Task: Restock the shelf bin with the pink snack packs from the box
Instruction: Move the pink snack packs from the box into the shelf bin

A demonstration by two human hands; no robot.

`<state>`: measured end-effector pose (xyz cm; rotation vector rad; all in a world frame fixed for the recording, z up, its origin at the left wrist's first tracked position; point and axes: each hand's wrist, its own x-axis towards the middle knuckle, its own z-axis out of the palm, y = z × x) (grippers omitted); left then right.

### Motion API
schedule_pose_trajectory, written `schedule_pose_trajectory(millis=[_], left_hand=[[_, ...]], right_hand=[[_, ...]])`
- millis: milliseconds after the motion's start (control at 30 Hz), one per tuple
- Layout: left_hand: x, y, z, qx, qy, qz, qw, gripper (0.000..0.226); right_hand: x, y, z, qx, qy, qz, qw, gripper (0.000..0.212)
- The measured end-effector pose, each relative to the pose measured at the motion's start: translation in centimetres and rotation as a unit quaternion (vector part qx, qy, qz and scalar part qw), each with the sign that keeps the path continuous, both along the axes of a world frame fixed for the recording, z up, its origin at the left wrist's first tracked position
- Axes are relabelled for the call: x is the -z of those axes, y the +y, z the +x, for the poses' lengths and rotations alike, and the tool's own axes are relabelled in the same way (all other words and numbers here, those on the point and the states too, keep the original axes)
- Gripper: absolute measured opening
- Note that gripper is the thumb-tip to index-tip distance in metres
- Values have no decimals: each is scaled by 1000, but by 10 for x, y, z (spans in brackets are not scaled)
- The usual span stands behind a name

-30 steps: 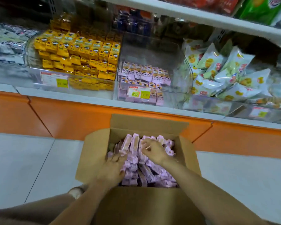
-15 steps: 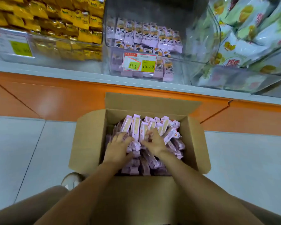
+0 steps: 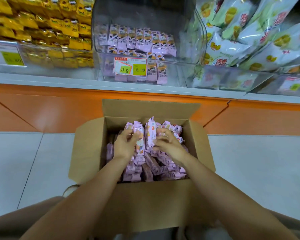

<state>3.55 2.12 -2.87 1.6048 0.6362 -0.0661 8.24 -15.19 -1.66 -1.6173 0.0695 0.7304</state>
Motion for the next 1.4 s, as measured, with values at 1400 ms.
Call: schedule_pose_trajectory(millis=[1400], left_hand=[[-114,-2,-48,-7,-50,-183,982,21]], right_hand=[[-105,-4,-45,-127,-150,-75,978,19]])
